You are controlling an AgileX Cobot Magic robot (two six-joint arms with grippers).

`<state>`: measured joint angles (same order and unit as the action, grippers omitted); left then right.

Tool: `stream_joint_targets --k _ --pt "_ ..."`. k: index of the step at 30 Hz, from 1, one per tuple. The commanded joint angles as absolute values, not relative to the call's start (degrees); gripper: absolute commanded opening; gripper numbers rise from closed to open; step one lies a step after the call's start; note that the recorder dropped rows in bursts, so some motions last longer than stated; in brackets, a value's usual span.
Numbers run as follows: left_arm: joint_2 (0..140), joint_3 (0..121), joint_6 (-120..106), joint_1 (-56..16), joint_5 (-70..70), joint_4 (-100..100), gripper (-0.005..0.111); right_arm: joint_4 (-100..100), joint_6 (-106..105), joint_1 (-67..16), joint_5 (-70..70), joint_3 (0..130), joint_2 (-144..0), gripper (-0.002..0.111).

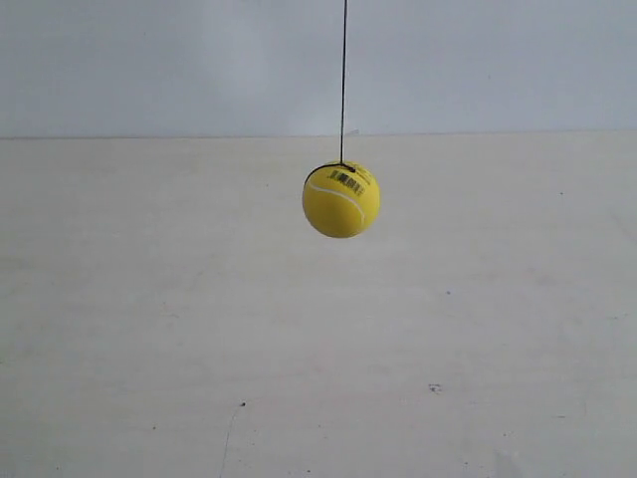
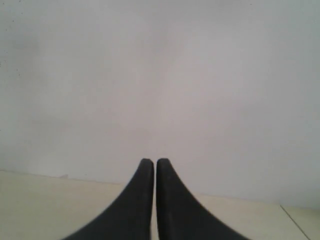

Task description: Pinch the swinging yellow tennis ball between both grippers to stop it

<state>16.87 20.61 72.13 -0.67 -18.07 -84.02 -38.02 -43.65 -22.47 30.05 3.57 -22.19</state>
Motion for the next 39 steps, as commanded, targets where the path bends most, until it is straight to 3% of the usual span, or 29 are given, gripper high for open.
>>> stream_joint_targets --k 1,11,22,39 --pt "16.4 13.8 63.2 -0.6 -18.2 -74.6 0.005 -35.9 -39.4 -22.3 31.9 1.7 -21.2 0.000" --pt "16.4 0.0 34.6 -0.6 -29.6 -44.9 0.005 -33.5 -35.9 -22.3 23.8 0.9 -21.2 0.000" --pt "16.4 0.0 37.0 -0.6 -24.9 -45.8 0.005 -27.6 -26.8 -22.3 25.6 0.0 -21.2 0.000" --pt "16.4 0.0 41.2 -0.6 -21.3 -46.1 0.005 -27.7 -17.3 -22.3 15.0 0.0 -21.2 0.000"
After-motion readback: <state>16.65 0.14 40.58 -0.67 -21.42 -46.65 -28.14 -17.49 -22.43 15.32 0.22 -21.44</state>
